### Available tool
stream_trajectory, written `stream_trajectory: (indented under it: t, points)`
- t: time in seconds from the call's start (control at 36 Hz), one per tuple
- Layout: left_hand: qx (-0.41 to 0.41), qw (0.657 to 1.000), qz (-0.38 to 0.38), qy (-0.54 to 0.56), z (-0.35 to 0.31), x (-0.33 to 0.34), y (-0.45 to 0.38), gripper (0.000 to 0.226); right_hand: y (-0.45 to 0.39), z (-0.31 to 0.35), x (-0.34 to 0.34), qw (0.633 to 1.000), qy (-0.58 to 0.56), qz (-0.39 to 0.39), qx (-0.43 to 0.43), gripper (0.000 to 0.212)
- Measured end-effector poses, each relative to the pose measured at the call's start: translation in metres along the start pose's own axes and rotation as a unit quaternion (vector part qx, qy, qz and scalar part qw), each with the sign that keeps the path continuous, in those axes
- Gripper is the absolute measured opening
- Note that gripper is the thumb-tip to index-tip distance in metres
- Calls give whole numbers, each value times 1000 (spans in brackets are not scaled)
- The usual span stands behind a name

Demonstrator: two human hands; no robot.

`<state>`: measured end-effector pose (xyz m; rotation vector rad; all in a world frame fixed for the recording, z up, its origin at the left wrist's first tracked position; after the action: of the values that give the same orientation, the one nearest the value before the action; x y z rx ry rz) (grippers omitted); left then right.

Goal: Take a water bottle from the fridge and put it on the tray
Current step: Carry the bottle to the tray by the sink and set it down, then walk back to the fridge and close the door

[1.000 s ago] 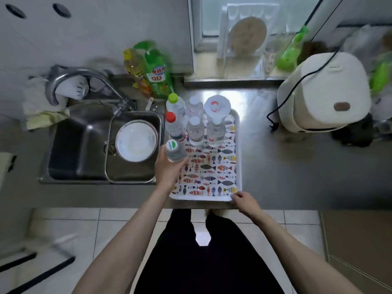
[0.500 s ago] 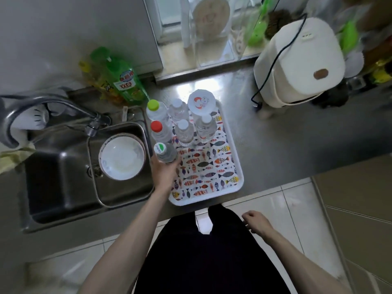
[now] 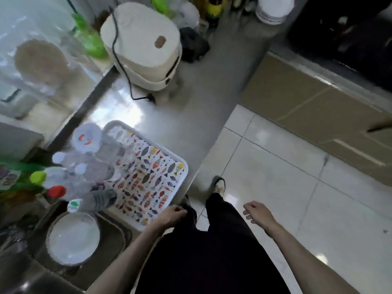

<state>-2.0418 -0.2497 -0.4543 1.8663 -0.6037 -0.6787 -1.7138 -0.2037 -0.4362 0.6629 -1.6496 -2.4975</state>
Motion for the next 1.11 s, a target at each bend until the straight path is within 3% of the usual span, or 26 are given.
stream_trajectory:
  t: [0.14,0.25,0.39,0.56,0.64,0.69,0.83,0.94,1.11]
  points:
    - [65,974,33,-213,-106,35,-29,23,24,-107,-56,979,-177,-65,77,18]
    - [43,931,52,-359,-187,91,-51,21,43,-201,-81,924,-330,-108,158,12]
    - [106,878,71,-462,-310,192,-69,32,52,-291,-97,881,-407,-90,226,17]
    - [153,861,82,-478,-424,304,-82,14,30,-341,-170,898,-373,-70,223,33]
    - [133,858,83,-489,-460,338,-90,10,19,-358,-222,842,-480,-91,229,30]
    - [126,849,81,-507,-481,353,-96,7,13,-364,-264,826,-510,-98,220,28]
    - [83,824,43,-559,-535,376,-109,21,-4,-373,-386,818,-538,-131,156,28]
    - [2,832,32,-554,-575,390,-129,17,-24,-389,-478,802,-563,-162,115,28]
    - [-42,842,16,-537,-669,477,-179,37,-57,-459,-592,783,-580,-192,113,28]
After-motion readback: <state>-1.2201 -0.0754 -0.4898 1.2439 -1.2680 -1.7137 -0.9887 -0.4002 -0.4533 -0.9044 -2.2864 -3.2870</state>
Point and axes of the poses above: each hand's wrist, its own y-axis away from the middle knuckle, its own x-axis out of the palm, z = x × y, the point moved 7 cm from there along -y, towards the middle knuckle, and after that the axes turned 13 degrees about -y, right-handed, at the moved point
